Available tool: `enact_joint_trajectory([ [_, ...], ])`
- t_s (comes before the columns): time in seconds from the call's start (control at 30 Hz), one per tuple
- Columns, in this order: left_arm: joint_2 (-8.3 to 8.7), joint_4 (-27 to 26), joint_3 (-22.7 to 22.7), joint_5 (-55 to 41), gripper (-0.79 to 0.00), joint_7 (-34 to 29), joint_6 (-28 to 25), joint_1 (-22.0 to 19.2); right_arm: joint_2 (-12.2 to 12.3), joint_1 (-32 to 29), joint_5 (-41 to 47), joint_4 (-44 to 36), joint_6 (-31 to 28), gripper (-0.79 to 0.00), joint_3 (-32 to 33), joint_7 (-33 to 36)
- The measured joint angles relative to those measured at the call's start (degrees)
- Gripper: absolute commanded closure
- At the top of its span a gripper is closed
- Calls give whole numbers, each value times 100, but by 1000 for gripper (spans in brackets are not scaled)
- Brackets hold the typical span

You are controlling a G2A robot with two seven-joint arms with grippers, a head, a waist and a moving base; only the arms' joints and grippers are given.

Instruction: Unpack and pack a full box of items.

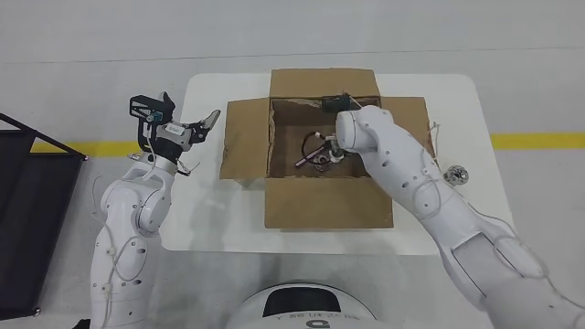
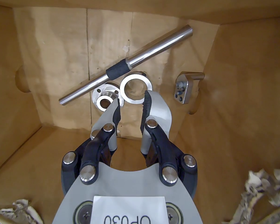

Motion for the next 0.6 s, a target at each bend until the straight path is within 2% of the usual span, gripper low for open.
enact_joint_trajectory([
  [0.43,0,0,0,0,-785,0,0,0,-208,15,-151,627,28,-259,-256,-265],
  [0.53,0,0,0,0,-785,0,0,0,-245,7,-160,770,-3,-225,-268,-371],
  [0.6,0,0,0,0,-785,0,0,0,-271,7,-148,849,-35,-126,-271,-438],
])
